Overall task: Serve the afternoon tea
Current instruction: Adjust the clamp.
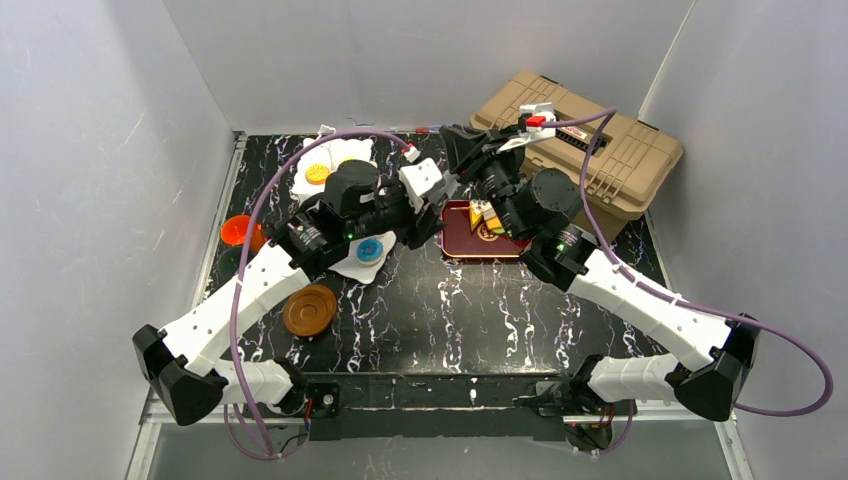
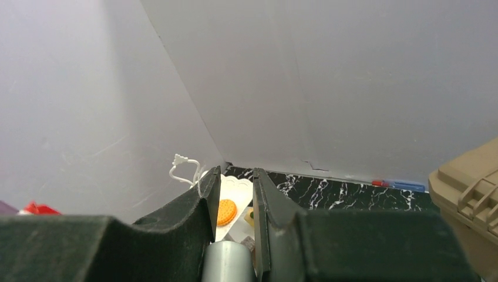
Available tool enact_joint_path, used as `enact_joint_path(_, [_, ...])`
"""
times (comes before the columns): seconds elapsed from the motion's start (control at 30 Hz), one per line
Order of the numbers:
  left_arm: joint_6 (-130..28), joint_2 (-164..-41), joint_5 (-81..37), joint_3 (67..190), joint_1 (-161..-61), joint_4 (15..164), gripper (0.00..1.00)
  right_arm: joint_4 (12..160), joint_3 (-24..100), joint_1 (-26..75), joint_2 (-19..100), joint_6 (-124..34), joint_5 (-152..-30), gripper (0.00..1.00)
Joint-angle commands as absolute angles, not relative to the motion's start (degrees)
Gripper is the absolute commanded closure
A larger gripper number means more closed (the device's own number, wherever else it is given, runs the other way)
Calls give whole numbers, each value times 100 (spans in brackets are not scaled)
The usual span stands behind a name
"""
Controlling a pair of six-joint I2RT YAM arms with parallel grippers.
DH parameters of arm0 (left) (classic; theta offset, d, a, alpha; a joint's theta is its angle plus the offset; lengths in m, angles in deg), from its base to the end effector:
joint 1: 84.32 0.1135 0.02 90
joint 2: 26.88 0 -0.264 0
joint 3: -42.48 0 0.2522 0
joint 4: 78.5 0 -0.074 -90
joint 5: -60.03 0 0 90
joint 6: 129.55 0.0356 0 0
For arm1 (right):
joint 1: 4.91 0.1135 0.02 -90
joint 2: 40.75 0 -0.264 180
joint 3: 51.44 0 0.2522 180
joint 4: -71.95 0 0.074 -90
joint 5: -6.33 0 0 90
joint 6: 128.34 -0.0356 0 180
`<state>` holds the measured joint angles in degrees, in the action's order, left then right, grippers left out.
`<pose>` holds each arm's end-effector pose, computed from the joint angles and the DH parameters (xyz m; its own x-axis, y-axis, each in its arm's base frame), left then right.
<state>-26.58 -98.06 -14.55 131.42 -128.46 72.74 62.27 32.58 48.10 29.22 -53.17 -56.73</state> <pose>0.1953 -0.2027 0.4196 0.0593 0.2440 -0.9680 0.8675 0.4672 0.1709 0.1760 0.2068 0.4653 0.1157 0.5328 -0.8383 -0.5091 0.7565 0.4106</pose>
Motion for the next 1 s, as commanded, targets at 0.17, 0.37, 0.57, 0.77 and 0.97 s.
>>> enact_joint_path(0.17, [-2682, -9674, -2068, 12930, -12914, 7464, 96, 5706, 3193, 4823, 2837, -5526, -5458, 88])
enact_joint_path(0.37, [-2844, -9532, -2344, 12959, -12906, 7528, 100, 6572, 3336, 4798, 2720, -5643, -5567, 2])
enact_joint_path(0.57, [-2941, -9438, -2338, 12917, -12906, 7561, 100, 7424, 3250, 4670, 2295, -6020, -5902, 2])
enact_joint_path(0.77, [-2882, -9554, -2348, 13049, -12906, 7514, 100, 7768, 3288, 4659, 2422, -6224, -6569, 2])
enact_joint_path(0.97, [-2780, -9571, -2441, 13144, -12906, 7500, 100, 8022, 3336, 4659, 2708, -6356, -6810, 2])
